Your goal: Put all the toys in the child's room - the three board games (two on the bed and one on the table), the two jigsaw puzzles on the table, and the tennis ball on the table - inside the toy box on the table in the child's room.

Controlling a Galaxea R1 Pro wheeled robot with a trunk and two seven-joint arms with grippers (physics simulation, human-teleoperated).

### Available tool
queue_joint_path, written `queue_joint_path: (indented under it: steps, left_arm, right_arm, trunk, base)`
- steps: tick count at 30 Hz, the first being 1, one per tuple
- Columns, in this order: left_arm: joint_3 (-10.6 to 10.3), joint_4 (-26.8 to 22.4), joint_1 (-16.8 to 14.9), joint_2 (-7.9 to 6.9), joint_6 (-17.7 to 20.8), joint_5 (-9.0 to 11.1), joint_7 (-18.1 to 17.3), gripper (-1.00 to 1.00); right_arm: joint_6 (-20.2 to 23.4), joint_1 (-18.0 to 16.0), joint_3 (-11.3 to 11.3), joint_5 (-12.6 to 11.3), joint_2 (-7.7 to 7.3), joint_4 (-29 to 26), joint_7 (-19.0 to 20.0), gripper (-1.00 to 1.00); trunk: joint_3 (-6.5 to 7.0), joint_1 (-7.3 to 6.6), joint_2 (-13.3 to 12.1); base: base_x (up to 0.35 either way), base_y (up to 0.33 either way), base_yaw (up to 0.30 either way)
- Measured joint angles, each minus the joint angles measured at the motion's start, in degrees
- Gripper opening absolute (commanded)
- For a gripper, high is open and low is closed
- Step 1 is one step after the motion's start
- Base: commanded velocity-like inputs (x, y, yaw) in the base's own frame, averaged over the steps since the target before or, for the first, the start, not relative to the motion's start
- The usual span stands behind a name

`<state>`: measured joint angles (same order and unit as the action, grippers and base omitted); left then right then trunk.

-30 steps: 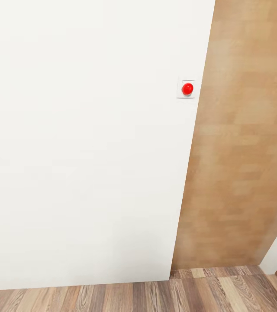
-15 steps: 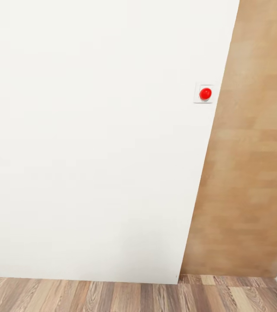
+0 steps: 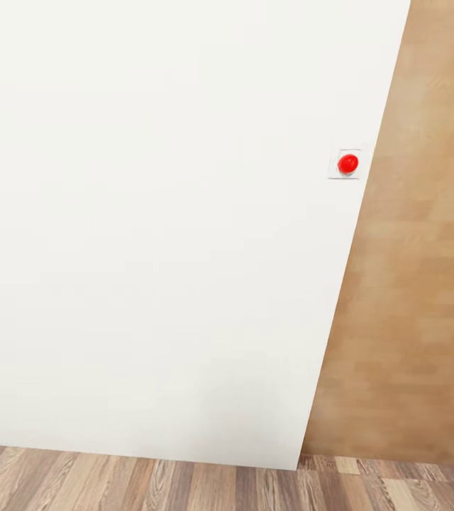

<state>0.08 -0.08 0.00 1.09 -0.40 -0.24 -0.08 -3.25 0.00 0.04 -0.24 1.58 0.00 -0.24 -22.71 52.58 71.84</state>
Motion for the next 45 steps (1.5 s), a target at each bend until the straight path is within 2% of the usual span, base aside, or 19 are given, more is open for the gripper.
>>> queue_joint_path:
  steps: [3,8,13,21,29,45]
  left_arm:
    - [0.1,0.0,0.0,-0.02,-0.2,0.0,0.0,1.00]
    - [0.3,0.1,0.0,-0.07,-4.9,0.3,0.1,1.00]
    - [0.3,0.1,0.0,-0.10,-6.8,0.4,1.4,1.00]
    - [0.3,0.2,0.0,-0.06,-7.2,0.5,4.7,1.00]
    - [0.2,0.2,0.0,-0.06,-7.2,0.4,5.0,1.00]
    - [0.3,-0.4,0.0,-0.21,-7.1,0.2,5.0,1.00]
  right_arm:
    - [-0.1,0.0,0.0,0.0,-0.24,0.0,0.0,1.00]
    - [-0.3,0.0,-0.1,0.1,-1.02,0.0,0.0,1.00]
    - [-0.3,0.0,-0.1,0.1,-1.09,0.0,0.0,1.00]
    - [-0.3,0.0,-0.1,0.1,-0.97,0.0,0.0,1.00]
    - [-0.3,0.0,-0.2,0.0,-0.46,0.0,0.0,1.00]
    - [-1.1,-0.2,-0.1,0.2,-1.22,-0.5,0.0,1.00]
  trunk:
    - [0.54,-0.66,-1.2]
    - [1.44,-1.76,-3.2]
    - [2.34,-2.86,-5.2]
    - [3.77,-4.61,-8.4]
    - [5.21,-6.37,-11.6]
    - [8.11,-9.89,-18.1]
  base:
    - [0.000,0.000,0.000]
    - [0.000,0.000,0.000]
    - [0.000,0.000,0.000]
    - [0.000,0.000,0.000]
    - [0.000,0.000,0.000]
    - [0.000,0.000,0.000]
